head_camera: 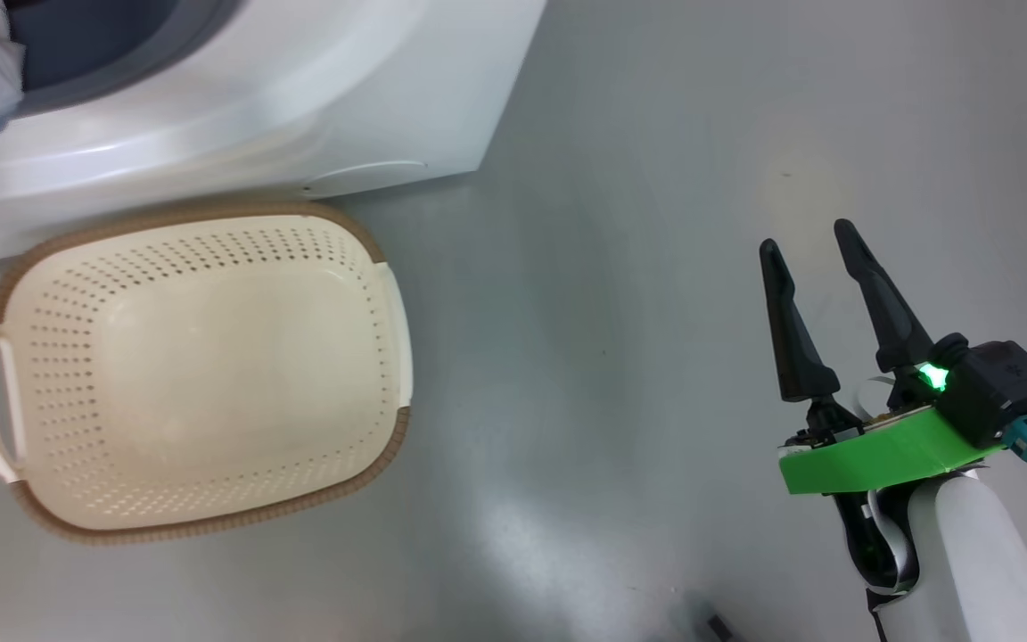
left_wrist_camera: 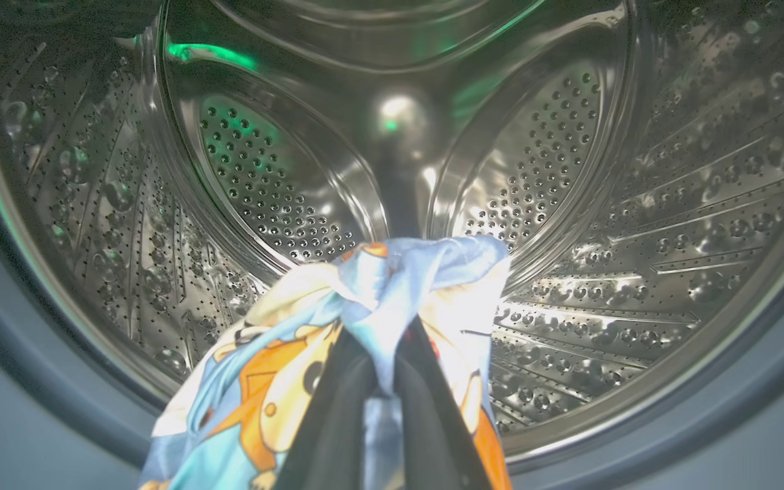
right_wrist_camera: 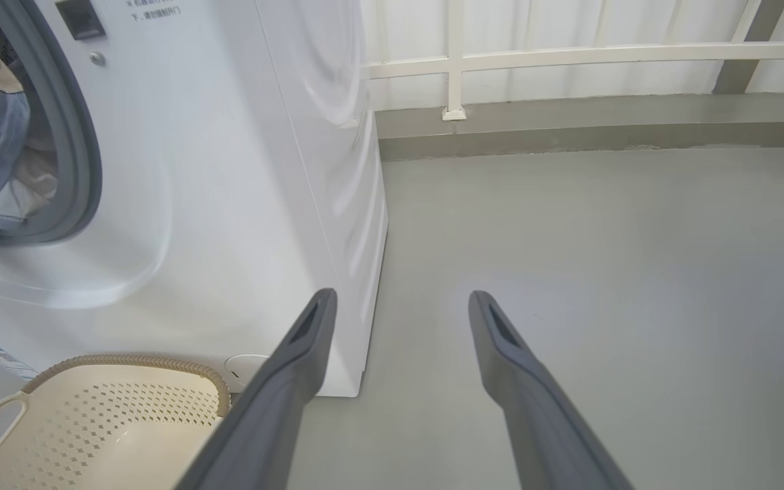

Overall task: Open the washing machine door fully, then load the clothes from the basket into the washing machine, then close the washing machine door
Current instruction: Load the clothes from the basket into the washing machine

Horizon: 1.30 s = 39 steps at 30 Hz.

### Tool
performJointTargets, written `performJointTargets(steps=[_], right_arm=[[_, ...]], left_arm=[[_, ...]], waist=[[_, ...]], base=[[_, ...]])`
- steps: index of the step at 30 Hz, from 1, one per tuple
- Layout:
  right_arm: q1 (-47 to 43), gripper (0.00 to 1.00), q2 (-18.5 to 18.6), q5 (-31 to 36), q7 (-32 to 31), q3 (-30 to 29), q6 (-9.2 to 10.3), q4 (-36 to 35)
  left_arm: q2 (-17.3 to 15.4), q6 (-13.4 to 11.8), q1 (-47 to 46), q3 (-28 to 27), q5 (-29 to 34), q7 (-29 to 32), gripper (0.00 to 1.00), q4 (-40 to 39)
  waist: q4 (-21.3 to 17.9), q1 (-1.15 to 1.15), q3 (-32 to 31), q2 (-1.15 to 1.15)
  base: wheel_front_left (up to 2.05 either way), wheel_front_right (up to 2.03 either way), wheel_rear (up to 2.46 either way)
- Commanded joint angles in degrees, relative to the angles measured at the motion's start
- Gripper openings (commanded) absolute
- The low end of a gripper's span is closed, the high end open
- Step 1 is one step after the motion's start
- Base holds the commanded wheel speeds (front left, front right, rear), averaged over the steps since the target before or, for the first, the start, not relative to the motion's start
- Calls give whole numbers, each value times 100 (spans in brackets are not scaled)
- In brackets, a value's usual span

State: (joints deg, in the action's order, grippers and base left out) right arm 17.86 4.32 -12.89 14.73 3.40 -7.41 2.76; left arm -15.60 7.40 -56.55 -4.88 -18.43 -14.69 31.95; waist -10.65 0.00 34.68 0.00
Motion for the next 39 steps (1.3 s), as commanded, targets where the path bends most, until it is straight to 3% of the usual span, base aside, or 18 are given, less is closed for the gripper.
performJointTargets(steps=[1,13,16,23,24,25,26,39], right_arm=[[-14,100,-27,-31,27,152,-8,-119],[75,100,-117,-70,27,370,-8,-127],[94,100,-128,-77,27,404,-8,-142],[176,100,-140,-97,27,440,-8,-160],[175,100,-141,-93,27,443,-8,-157],[174,100,-142,-100,27,448,-8,-153],[173,100,-142,-115,27,461,-8,-147],[197,100,-144,-100,27,446,-8,-138]], left_arm=[[-327,9,-155,-76,54,-30,0,-27],[-755,9,-1604,372,379,-30,0,1411],[-811,9,-1897,409,465,-30,0,1257],[-697,9,-2085,-83,425,-30,0,178],[-682,9,-1937,-21,490,-30,14,160],[-685,9,-1867,1,510,-30,47,226],[-688,9,-1813,-5,514,-30,100,318],[-588,9,-1462,-348,485,-30,100,785]], waist=[[-150,0,130,0],[-527,0,433,0],[-576,0,502,0],[-643,0,629,0],[-642,0,627,0],[-640,0,624,0],[-638,0,622,0],[-539,0,534,0]], base=[[0,0,0],[0,0,0],[0,0,0],[0,0,0],[0,0,0],[0,0,0],[0,0,0],[0,0,0]])
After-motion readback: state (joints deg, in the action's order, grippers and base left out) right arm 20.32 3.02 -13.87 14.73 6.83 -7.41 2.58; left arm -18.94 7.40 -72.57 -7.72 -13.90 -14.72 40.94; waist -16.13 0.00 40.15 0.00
